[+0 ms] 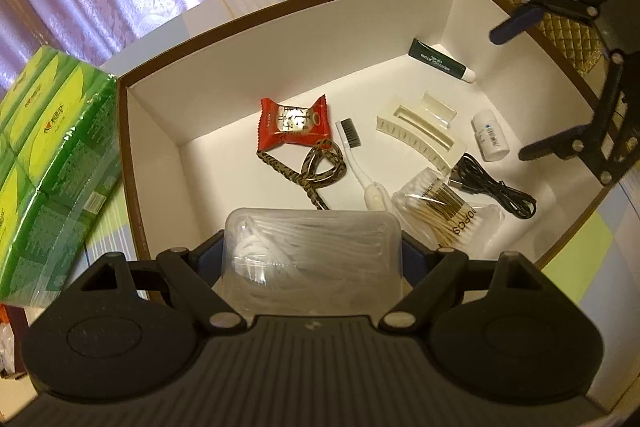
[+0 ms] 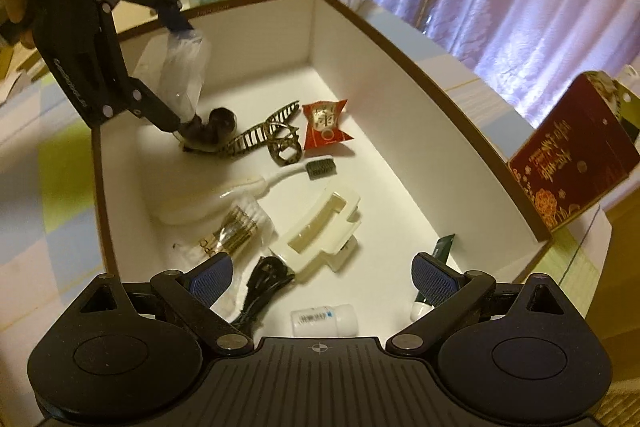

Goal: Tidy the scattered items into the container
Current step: 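Open right tool dropping pill bottle in box while left tool lowers floss box, then lower floss box into box and open left tool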

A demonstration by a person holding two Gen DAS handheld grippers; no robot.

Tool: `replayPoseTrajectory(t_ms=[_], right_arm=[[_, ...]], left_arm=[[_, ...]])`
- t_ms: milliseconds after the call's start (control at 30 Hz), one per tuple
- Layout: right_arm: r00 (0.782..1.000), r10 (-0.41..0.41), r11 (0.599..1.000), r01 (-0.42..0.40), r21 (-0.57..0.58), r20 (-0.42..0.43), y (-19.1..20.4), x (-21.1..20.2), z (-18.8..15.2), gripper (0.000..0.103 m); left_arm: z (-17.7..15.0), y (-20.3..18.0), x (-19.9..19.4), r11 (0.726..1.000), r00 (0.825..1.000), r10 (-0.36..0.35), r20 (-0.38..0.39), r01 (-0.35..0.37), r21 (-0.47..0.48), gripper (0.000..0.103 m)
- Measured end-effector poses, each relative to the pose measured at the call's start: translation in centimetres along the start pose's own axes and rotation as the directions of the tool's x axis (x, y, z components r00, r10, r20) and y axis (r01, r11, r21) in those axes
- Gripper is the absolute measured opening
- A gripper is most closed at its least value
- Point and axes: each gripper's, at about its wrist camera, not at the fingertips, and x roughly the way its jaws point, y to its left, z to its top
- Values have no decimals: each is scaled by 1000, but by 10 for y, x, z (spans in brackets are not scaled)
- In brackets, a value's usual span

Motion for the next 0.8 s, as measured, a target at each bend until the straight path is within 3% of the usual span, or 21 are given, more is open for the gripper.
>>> replayPoseTrajectory(t_ms=[333,633,800], right_arm=[[996,-14,987,-1,163,89,1,-20,-15,101],[980,-61,942,-5,336,187,-3,-39,-22,101],[980,-71,924,-6,382,186,-3,-38,-28,101]], left_arm=[[-4,1,2,998,999,-5,-38,3,-63,83],[-4,4,7,993,997,-16,-74,7,-119,83],[-5,5,11,990,996,-24,-84,11,-141,83]])
